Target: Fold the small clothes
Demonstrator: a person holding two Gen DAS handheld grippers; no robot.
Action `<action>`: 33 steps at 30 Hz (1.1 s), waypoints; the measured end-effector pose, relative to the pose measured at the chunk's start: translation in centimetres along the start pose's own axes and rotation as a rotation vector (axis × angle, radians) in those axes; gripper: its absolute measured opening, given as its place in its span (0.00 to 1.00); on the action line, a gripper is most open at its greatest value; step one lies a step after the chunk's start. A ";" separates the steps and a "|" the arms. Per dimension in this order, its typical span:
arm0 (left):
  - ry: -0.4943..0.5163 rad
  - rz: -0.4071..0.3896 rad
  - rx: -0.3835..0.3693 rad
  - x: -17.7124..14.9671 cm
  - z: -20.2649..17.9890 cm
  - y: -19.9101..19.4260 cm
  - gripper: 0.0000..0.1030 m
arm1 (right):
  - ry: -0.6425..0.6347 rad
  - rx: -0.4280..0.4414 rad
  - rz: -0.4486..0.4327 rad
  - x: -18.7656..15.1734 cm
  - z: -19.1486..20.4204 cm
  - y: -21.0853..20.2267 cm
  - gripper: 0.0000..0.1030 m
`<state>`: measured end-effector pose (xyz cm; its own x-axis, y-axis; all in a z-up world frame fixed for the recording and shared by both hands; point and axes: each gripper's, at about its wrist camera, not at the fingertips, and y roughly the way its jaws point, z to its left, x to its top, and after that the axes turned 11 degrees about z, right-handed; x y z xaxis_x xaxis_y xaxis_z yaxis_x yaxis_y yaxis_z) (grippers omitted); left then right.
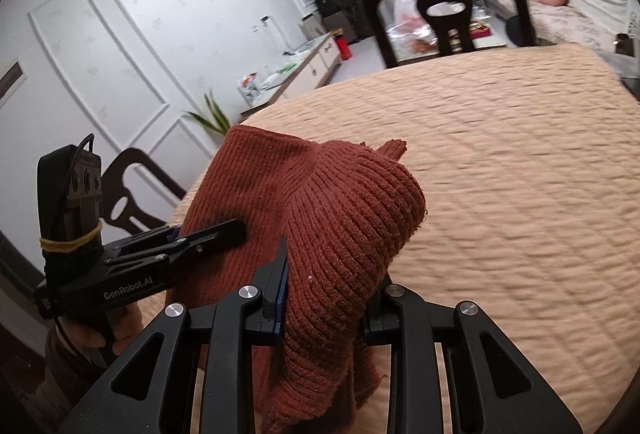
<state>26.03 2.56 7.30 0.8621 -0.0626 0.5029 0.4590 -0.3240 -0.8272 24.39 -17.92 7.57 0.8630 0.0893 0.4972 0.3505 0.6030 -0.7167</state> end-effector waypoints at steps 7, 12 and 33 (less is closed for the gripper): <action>-0.072 -0.001 0.049 -1.2 5.3 -1.6 0.33 | -0.028 0.060 0.049 0.8 3.6 3.9 0.26; -0.113 -0.015 0.091 -1.8 8.9 -2.9 0.33 | -0.048 0.106 0.073 1.4 6.4 6.7 0.26; -0.192 0.007 0.151 -3.6 16.2 -2.4 0.54 | -0.066 0.030 0.141 1.2 10.1 11.9 0.32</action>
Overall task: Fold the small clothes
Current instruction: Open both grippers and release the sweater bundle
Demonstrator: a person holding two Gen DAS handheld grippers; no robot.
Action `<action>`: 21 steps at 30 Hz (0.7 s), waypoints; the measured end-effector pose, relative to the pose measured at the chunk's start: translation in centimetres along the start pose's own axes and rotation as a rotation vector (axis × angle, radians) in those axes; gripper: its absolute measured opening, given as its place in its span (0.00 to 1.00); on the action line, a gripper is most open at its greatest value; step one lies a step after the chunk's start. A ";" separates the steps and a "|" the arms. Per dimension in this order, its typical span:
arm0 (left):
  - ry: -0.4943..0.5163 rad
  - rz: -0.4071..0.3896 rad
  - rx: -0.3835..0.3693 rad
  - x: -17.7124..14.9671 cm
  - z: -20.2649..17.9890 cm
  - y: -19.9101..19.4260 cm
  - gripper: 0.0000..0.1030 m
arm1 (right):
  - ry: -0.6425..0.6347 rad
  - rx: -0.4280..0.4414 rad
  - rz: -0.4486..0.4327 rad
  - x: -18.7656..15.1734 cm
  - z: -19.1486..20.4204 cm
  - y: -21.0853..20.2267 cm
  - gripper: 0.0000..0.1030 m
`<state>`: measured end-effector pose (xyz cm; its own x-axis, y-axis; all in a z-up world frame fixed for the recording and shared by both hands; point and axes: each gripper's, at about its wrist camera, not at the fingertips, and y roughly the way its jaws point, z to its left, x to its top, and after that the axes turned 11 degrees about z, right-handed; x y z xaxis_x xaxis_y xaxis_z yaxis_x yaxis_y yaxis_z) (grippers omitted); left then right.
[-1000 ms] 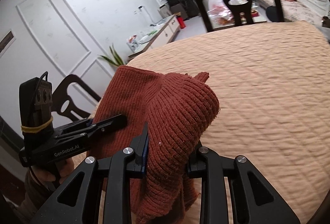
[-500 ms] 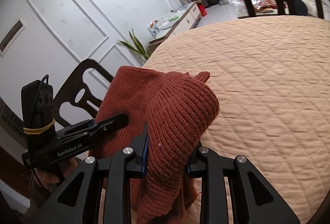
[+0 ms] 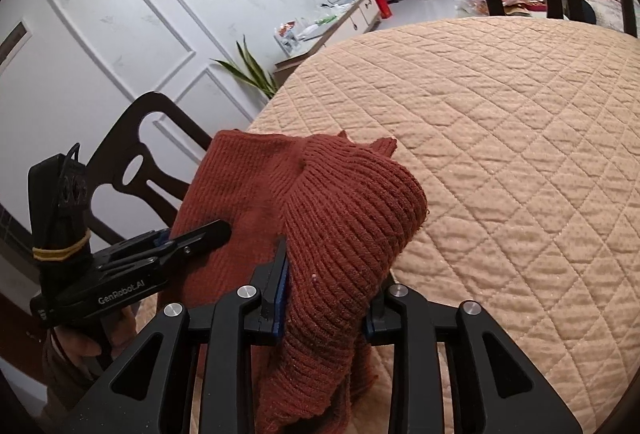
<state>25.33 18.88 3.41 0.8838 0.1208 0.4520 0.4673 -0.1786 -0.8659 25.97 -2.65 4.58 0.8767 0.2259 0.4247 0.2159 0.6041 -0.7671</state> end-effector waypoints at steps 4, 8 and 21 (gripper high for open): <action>0.001 -0.022 0.045 -0.5 0.1 -0.2 0.73 | 0.003 -0.051 -0.005 -0.3 0.1 0.1 0.40; -0.015 -0.027 0.035 -1.0 0.6 -0.3 0.77 | 0.021 -0.088 -0.014 -0.2 0.0 0.2 0.51; -0.013 -0.048 0.061 -4.7 0.2 -2.9 0.89 | -0.019 -0.264 -0.097 -2.9 2.1 -2.1 0.65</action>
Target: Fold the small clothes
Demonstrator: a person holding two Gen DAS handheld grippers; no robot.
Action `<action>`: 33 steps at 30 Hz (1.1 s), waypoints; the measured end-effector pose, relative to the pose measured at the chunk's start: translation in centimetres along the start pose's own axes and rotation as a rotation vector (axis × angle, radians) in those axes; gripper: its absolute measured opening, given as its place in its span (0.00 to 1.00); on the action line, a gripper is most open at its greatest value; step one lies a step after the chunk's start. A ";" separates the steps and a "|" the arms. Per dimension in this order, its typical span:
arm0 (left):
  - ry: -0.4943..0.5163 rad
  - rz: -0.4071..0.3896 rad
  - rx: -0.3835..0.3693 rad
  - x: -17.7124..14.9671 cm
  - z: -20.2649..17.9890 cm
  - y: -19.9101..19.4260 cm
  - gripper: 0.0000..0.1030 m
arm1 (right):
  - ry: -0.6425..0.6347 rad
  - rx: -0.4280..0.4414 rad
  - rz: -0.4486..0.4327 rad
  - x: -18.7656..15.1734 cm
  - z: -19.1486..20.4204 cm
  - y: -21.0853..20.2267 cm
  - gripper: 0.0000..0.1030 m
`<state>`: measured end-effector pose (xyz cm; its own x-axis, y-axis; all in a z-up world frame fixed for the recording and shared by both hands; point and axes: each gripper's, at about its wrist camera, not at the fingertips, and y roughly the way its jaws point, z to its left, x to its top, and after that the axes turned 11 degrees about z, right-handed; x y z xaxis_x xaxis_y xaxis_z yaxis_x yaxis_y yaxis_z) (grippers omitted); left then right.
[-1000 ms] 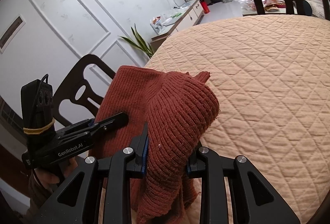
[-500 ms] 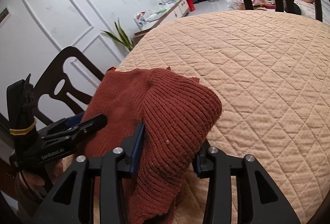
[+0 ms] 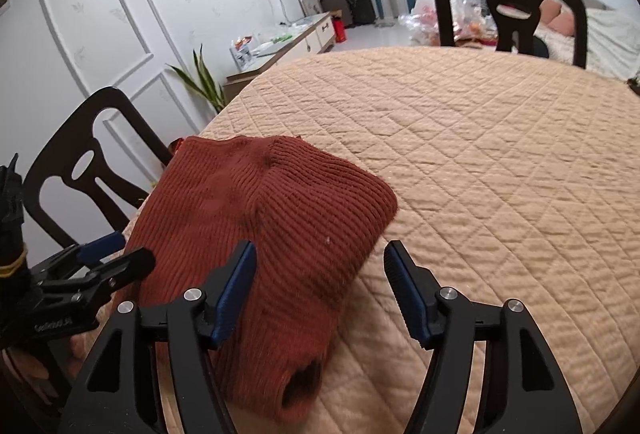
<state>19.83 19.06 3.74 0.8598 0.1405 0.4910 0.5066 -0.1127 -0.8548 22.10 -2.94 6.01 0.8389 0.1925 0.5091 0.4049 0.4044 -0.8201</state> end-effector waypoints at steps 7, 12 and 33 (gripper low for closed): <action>-0.004 0.006 0.054 -3.6 -0.6 -1.0 0.94 | -0.031 -0.107 -0.036 -3.0 1.3 -2.2 0.65; 0.009 0.026 0.097 -5.9 -1.5 -0.8 0.95 | -0.074 -0.143 -0.011 -5.8 2.0 -3.1 0.65; 0.048 0.064 0.143 -7.2 -3.5 0.6 0.99 | -0.093 -0.215 0.108 -9.5 2.3 -1.7 0.66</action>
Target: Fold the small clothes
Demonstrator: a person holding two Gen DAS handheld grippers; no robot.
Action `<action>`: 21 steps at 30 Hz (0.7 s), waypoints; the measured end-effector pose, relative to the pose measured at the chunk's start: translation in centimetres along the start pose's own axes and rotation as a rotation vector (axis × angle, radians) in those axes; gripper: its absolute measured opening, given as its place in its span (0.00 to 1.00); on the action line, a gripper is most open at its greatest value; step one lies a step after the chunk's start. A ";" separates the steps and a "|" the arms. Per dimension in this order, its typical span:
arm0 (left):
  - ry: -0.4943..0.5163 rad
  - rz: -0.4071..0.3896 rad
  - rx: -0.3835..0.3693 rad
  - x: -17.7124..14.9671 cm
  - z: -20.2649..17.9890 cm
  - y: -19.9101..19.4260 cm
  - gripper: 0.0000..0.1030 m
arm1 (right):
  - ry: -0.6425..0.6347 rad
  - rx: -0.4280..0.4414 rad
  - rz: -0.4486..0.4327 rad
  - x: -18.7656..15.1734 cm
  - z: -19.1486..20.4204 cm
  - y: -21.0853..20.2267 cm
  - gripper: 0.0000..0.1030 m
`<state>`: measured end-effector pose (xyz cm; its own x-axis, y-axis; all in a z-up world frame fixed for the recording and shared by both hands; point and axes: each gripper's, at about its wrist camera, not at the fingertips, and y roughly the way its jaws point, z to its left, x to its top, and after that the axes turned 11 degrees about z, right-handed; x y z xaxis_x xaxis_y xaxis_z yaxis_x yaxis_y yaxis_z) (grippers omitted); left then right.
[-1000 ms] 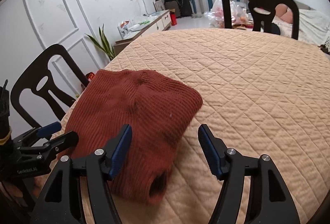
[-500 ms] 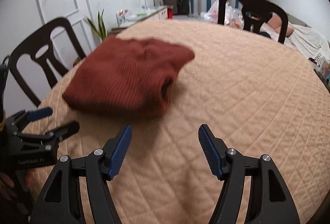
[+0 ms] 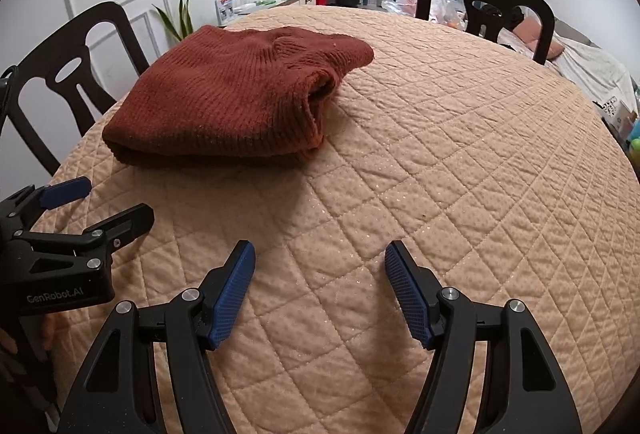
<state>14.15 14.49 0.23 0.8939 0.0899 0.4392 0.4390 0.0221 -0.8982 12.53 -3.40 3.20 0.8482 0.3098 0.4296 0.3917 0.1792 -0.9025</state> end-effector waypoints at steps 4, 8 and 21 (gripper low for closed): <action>0.000 0.000 0.002 0.0 -0.1 0.1 0.99 | -0.006 -0.017 -0.009 -0.2 0.2 0.0 0.67; -0.001 0.000 0.006 -0.1 -0.5 0.2 1.00 | -0.004 -0.016 -0.012 -0.3 0.2 0.0 0.68; -0.001 0.000 0.006 -0.1 -0.5 0.2 1.00 | -0.002 -0.013 -0.013 -0.4 0.1 0.0 0.68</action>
<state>14.22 13.97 0.04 0.8938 0.0914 0.4390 0.4384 0.0281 -0.8984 12.19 -3.47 3.03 0.8425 0.3092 0.4410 0.4069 0.1711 -0.8973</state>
